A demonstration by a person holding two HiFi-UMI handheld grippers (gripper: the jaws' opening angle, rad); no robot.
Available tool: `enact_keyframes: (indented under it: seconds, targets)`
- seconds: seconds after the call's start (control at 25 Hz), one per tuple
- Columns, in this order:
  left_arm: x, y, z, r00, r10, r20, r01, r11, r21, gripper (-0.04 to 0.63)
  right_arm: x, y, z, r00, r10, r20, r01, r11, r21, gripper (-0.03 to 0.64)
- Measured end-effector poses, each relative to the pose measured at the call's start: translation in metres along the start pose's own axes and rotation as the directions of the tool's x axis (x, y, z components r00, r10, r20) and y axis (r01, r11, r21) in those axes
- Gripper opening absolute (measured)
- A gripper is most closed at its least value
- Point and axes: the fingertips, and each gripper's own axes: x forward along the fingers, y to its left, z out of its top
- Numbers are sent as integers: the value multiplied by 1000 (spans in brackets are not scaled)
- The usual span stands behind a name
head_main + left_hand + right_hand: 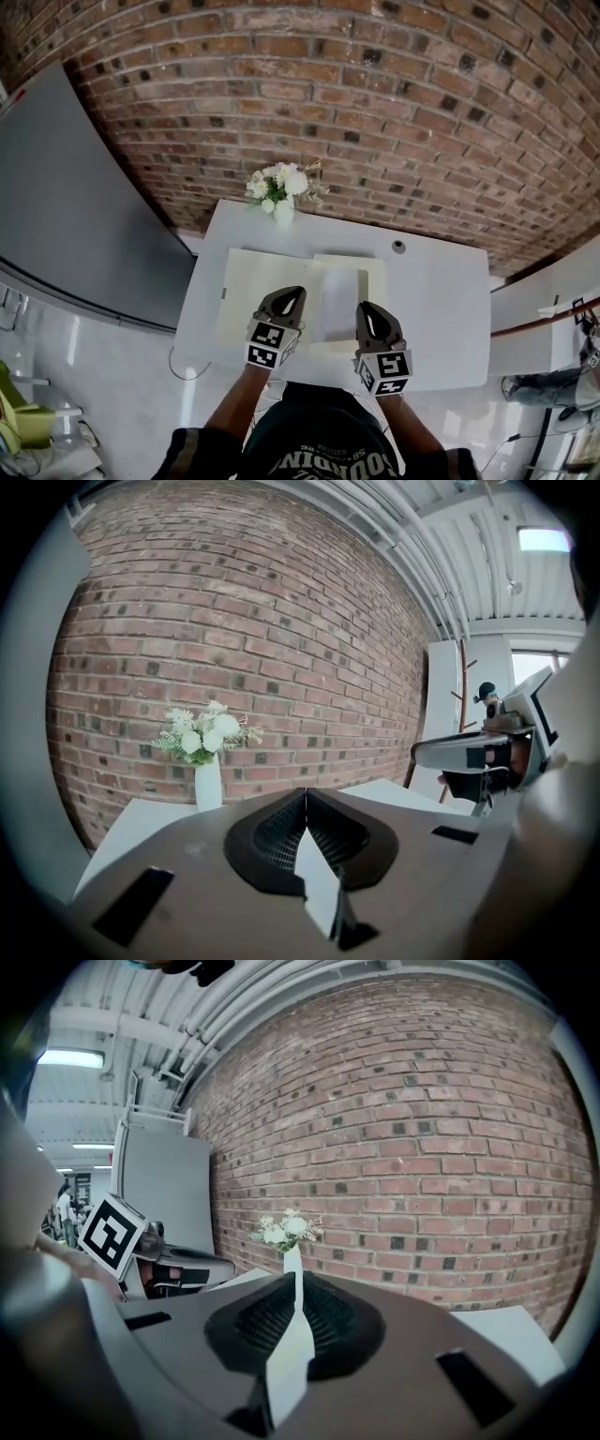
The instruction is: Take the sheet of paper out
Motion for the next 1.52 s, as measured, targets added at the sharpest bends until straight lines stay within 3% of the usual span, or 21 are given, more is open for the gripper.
enact_keyframes:
  seconds: [0.32, 0.68, 0.92, 1.28, 1.52]
  targets:
    - [20, 0, 5, 1000, -15, 5, 15, 1000, 7, 11, 11, -15, 7, 1000, -10, 11, 10, 1000, -13, 71]
    - [38, 2, 18, 1000, 9, 14, -9, 1000, 0, 11, 26, -32, 16, 999, 26, 36, -25, 1000, -13, 71]
    - [43, 1, 19, 999, 29, 16, -29, 999, 32, 11, 33, -40, 17, 998, 44, 37, -44, 999, -10, 71]
    - [46, -3, 25, 999, 28, 47, -27, 999, -20, 11, 33, -48, 10, 998, 56, 25, -55, 998, -14, 71]
    - [53, -9, 18, 1000, 24, 11, -25, 1000, 12, 11, 30, -54, 3, 998, 58, 16, -58, 998, 9, 71]
